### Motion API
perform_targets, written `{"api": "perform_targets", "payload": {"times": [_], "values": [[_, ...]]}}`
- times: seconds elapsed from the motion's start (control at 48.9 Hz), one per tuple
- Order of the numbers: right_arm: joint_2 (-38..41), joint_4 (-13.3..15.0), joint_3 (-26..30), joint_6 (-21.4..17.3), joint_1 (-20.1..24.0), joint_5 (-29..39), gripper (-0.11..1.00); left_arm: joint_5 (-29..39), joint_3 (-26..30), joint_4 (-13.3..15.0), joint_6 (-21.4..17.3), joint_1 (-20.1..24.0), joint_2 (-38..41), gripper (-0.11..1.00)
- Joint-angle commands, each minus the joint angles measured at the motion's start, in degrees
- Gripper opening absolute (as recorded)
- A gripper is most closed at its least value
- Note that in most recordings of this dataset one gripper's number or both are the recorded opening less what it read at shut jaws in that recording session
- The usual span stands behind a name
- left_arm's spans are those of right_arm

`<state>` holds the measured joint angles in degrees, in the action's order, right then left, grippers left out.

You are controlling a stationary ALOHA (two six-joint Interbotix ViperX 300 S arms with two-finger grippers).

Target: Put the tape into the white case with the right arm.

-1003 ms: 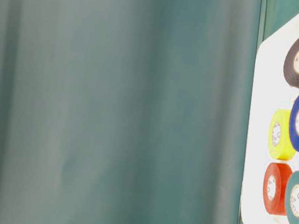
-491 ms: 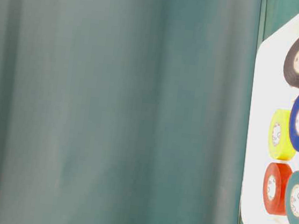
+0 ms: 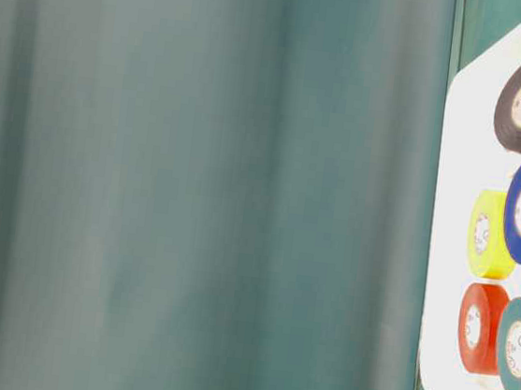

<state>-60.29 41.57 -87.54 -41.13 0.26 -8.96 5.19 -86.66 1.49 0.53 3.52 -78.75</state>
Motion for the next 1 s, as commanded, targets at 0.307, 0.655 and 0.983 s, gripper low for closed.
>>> {"api": "perform_targets", "payload": {"times": [0.307,0.655,0.983], "values": [[-2.11,1.05,0.00,0.18,0.00,0.97,0.71,-0.53,0.79,0.00,0.00,0.18,0.44,0.01],[-4.48,1.14,-0.97,0.00,0.09,0.97,0.71,-0.53,0.79,0.00,0.09,0.18,0.44,0.01],[-4.48,1.14,-0.97,0.00,0.00,0.97,0.71,-0.62,0.79,0.00,0.09,0.18,0.44,0.01]]}}
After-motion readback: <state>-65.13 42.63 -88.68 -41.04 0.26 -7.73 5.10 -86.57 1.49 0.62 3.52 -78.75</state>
